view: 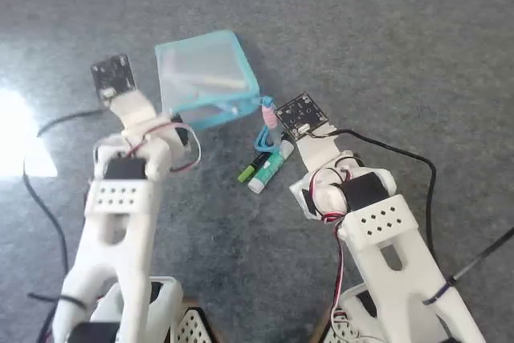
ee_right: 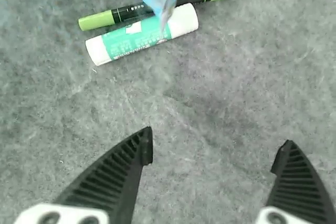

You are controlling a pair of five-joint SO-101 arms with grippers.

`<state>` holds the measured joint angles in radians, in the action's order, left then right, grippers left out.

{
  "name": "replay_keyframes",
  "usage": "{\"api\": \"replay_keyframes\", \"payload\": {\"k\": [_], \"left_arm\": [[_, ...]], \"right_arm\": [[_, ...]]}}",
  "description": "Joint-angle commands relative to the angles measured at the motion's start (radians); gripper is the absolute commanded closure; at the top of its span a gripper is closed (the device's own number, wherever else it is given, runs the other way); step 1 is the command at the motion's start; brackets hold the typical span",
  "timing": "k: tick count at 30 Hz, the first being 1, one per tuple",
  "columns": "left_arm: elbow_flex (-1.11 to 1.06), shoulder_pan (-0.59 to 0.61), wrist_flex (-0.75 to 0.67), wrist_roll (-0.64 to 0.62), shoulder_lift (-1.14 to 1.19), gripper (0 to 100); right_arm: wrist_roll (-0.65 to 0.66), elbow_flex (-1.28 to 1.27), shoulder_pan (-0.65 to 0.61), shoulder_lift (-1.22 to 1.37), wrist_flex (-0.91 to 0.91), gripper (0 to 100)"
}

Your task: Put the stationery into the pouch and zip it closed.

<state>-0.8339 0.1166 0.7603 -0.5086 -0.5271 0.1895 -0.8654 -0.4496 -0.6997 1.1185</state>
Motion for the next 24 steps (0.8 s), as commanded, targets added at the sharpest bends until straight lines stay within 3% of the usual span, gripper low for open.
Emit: {"api": "replay_keyframes", "payload": {"k": [1,7,13,19,24], "left_arm": [[0.265,0.014,0.144,-0.055,0.014,99],[0.415,0.040,0.190,-0.055,0.026,99],[0.177,0.048,-0.023,-0.043,0.143,99],[0.272,0.115,0.091,-0.037,0.074,99],[0.148,0.140,0.086,0.051,-0.064,99]], "right_arm": [[-0.012,0.006,0.007,-0.036,-0.015,64.1],[-0.012,0.006,0.012,-0.036,-0.015,64.1],[-0.012,0.005,0.005,-0.036,-0.015,64.1],[-0.015,0.005,0.004,-0.035,-0.016,64.1],[-0.043,0.012,-0.062,0.004,-0.027,64.1]]}}
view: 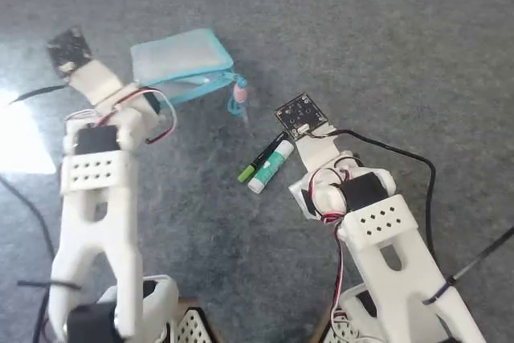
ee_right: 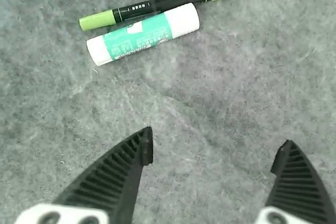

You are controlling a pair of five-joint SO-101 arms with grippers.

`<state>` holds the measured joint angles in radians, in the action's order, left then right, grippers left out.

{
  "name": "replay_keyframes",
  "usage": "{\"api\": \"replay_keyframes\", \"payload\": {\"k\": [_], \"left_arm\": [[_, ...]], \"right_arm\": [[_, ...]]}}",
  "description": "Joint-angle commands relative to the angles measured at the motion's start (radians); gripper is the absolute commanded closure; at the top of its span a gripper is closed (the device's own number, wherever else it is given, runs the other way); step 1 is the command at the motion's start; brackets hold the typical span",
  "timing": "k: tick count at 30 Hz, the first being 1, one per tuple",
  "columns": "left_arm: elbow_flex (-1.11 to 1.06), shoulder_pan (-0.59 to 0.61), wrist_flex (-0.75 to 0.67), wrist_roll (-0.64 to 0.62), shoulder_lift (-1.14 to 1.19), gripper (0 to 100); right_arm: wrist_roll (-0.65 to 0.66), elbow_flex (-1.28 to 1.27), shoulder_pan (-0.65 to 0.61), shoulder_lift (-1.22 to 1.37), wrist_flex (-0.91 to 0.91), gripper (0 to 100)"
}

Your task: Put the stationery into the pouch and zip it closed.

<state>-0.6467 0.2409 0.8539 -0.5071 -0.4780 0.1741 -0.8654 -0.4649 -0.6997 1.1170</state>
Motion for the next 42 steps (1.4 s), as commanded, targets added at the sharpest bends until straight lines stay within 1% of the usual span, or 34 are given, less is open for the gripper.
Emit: {"api": "replay_keyframes", "payload": {"k": [1,4,8,11,15,17,24,28,30,34,38,42], "left_arm": [[-0.088,0.015,-0.020,0.061,-0.141,99],[-0.217,0.020,-0.092,0.083,-0.215,99],[-0.305,0.021,-0.163,0.121,-0.275,99],[-0.323,0.029,-0.190,0.124,-0.284,99],[-0.334,0.086,-0.221,0.124,-0.281,99],[-0.335,0.104,-0.222,0.124,-0.281,99],[-0.331,0.129,-0.222,0.126,-0.281,99],[-0.334,0.130,-0.222,0.126,-0.281,99],[-0.335,0.130,-0.222,0.126,-0.281,99],[-0.337,0.130,-0.222,0.126,-0.281,99],[-0.337,0.130,-0.222,0.124,-0.282,99],[-0.337,0.130,-0.222,0.124,-0.282,99]], "right_arm": [[-0.035,0.017,-0.068,0.036,-0.035,64.1],[-0.081,0.060,-0.122,0.166,-0.079,64.1],[-0.233,0.180,-0.140,0.331,-0.084,64.1],[-0.397,0.258,-0.143,0.415,-0.076,64.1],[-0.672,0.370,-0.143,0.492,-0.082,64.1],[-0.740,0.419,-0.143,0.519,-0.085,64.1],[-0.755,0.529,-0.228,0.653,-0.094,64.1],[-0.755,0.601,-0.208,0.779,-0.119,64.5],[-0.753,0.637,-0.193,0.829,-0.113,68.2],[-0.750,0.674,-0.168,0.912,-0.113,79.7],[-0.747,0.672,-0.168,0.960,-0.108,80.9],[-0.744,0.677,-0.166,0.983,-0.013,80.9]]}}
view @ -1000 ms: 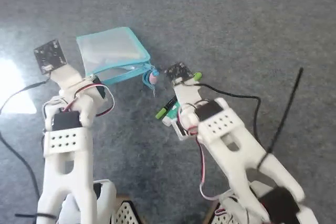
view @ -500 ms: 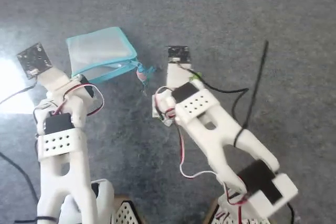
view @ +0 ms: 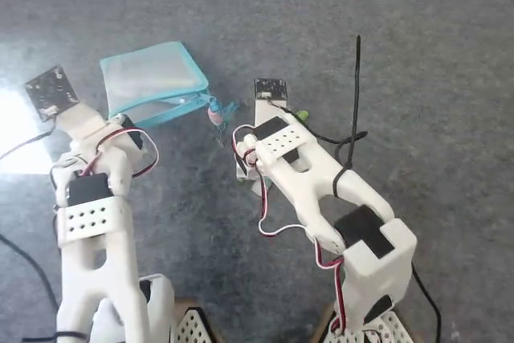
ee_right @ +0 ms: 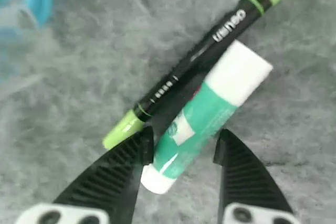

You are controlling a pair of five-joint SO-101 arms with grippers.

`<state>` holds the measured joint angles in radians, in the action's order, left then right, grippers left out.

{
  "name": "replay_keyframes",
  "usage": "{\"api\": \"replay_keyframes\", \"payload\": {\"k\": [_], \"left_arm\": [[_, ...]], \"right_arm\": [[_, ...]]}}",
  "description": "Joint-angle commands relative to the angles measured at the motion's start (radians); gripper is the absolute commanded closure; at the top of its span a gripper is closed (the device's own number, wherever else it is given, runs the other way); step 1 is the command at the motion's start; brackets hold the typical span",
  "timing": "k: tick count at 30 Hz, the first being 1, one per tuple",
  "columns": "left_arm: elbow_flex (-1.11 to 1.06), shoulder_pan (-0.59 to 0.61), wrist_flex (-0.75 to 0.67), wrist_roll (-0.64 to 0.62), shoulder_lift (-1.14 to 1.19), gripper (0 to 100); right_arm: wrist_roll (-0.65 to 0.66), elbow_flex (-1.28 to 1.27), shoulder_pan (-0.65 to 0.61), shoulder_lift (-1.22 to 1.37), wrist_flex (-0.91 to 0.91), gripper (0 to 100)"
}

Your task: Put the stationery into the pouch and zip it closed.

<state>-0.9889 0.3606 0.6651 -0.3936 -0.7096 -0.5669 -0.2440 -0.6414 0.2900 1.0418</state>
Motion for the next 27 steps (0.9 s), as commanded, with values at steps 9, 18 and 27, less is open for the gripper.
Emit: {"api": "replay_keyframes", "payload": {"k": [9,18,27], "left_arm": [[0.005,0.011,-0.034,0.011,-0.051,99],[0.004,0.009,-0.034,0.011,-0.051,99],[0.004,0.009,-0.034,0.011,-0.049,99]], "right_arm": [[0.486,0.069,0.205,-0.008,0.193,89.1],[0.658,0.147,0.283,-0.013,0.274,99.1],[0.756,0.141,0.268,-0.311,0.401,99.1]]}}
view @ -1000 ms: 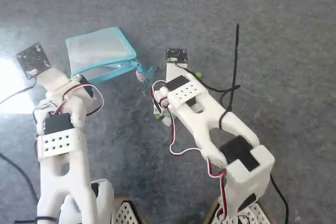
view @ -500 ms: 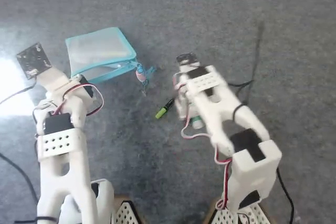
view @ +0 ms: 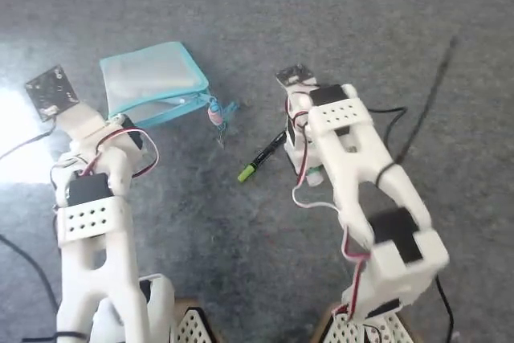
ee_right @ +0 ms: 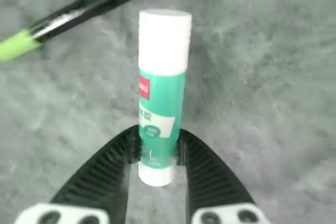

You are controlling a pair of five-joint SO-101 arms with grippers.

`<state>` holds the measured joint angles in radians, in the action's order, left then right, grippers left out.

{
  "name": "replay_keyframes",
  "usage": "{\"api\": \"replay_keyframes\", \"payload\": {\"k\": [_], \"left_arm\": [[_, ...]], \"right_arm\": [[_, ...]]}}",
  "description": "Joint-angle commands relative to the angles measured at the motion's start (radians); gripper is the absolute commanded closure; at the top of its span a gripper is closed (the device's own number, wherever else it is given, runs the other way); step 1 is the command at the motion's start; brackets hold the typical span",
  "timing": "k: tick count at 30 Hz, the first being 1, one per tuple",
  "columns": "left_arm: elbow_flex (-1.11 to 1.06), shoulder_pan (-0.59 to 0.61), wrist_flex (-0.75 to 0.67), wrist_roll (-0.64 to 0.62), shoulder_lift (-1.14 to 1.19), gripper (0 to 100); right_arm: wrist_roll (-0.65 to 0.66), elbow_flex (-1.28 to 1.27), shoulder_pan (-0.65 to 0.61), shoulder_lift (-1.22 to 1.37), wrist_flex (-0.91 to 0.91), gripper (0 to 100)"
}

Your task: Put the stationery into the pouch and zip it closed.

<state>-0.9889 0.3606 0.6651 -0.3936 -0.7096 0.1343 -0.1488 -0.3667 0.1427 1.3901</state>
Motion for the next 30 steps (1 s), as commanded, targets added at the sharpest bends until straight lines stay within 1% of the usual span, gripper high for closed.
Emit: {"api": "replay_keyframes", "payload": {"k": [1,5,7,10,12,14,15,19,25,30], "left_arm": [[0.002,0.008,-0.034,0.011,-0.049,99],[-0.007,0.005,-0.034,0.011,-0.049,99],[-0.007,-0.009,-0.034,0.032,-0.049,99],[-0.036,-0.084,-0.043,0.098,-0.049,99],[-0.073,-0.158,-0.081,0.144,-0.052,99],[-0.110,-0.222,-0.123,0.192,-0.055,99],[-0.122,-0.247,-0.137,0.195,-0.054,99],[-0.131,-0.347,-0.144,0.203,-0.051,99],[-0.151,-0.520,-0.143,0.204,-0.049,99],[-0.159,-0.571,-0.143,0.198,-0.057,99]], "right_arm": [[0.071,0.046,-0.008,-0.199,0.073,99.1],[0.133,0.046,-0.030,-0.311,0.131,99.1],[0.155,0.046,-0.067,-0.354,0.157,99.1],[0.161,0.046,-0.133,-0.398,0.209,99.1],[0.153,0.041,-0.176,-0.418,0.228,99.1],[0.138,0.009,-0.216,-0.430,0.213,99.1],[0.120,-0.021,-0.228,-0.440,0.191,99.1],[0.104,-0.117,-0.234,-0.487,0.133,99.1],[0.104,-0.153,-0.237,-0.519,0.125,99.1],[0.098,-0.153,-0.234,-0.486,0.124,99.1]]}}
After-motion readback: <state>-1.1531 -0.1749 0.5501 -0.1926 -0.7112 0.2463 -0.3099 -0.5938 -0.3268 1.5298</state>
